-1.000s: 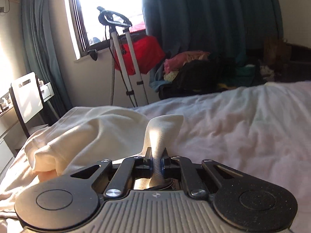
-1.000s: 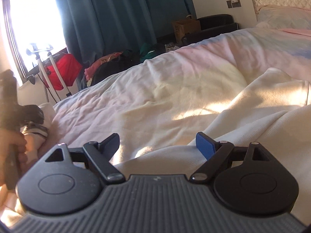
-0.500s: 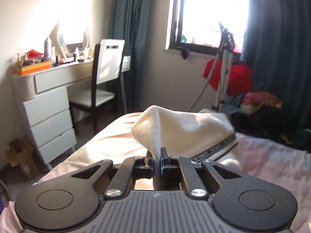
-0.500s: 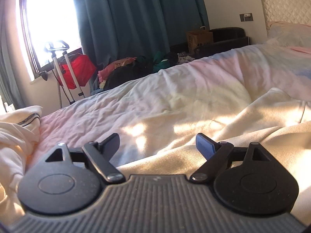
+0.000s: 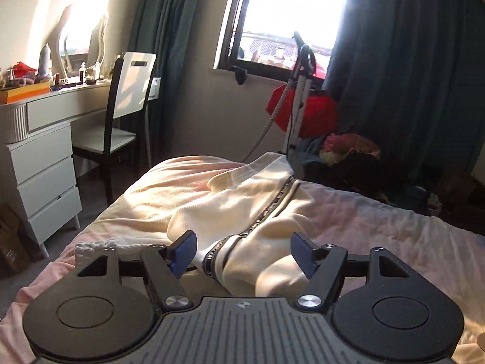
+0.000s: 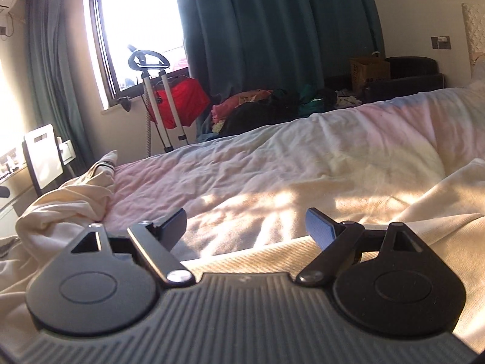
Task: Fold clothes
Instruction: 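Grasp the sweatpants leg near the waistband tape with the right gripper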
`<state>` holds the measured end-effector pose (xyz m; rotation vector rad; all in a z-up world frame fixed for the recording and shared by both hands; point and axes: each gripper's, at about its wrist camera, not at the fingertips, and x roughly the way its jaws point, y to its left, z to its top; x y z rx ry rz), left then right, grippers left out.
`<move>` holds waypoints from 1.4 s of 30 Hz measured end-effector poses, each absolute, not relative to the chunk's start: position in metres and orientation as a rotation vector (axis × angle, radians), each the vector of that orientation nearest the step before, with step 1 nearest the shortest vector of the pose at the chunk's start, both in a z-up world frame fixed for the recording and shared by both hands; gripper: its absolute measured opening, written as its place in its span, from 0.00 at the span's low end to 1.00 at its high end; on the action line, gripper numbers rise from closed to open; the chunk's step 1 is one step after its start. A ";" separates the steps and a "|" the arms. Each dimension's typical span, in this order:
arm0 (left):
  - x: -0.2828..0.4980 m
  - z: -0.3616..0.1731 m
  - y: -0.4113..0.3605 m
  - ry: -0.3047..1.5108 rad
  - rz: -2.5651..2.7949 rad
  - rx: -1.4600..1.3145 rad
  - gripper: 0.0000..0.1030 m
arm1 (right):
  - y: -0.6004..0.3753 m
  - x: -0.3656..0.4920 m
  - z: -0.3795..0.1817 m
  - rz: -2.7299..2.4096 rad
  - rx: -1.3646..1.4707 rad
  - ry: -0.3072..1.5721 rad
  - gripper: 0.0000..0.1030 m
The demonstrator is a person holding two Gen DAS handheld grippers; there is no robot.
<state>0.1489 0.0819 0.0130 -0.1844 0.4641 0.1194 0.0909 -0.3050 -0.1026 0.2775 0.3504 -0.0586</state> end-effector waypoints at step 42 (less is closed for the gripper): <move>0.112 -0.105 0.148 0.265 0.150 -0.495 0.98 | -0.101 0.400 -0.137 0.262 0.764 0.606 0.24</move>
